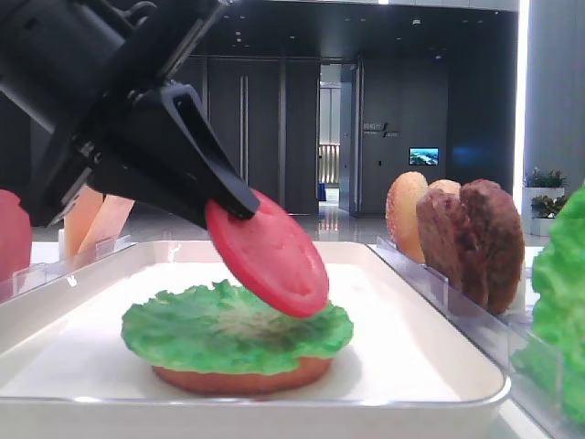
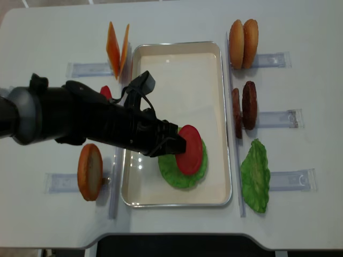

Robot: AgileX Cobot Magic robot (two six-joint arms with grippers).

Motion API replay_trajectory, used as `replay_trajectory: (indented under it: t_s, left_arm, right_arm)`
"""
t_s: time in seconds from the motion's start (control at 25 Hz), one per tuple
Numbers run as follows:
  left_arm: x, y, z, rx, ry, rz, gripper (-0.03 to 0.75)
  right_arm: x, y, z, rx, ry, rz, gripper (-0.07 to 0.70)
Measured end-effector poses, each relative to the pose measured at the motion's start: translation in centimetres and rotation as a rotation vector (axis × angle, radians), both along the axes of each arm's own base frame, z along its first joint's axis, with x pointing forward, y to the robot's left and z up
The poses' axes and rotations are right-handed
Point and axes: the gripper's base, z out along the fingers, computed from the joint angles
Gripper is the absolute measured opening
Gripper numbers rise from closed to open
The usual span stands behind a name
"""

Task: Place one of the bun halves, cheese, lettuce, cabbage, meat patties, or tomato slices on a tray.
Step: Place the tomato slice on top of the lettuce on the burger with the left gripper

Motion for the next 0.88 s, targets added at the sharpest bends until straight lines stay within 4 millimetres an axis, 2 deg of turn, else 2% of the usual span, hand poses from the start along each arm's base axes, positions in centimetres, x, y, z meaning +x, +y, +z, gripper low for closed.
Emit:
replay_trajectory:
  t_s: [0.88]
  left_arm:
    - [0.09,0.14,-0.59,0.037,-0.011,-0.017,0.058]
  right_arm:
    - [0.0,0.0,0.0,0.0,0.0,0.0,0.587]
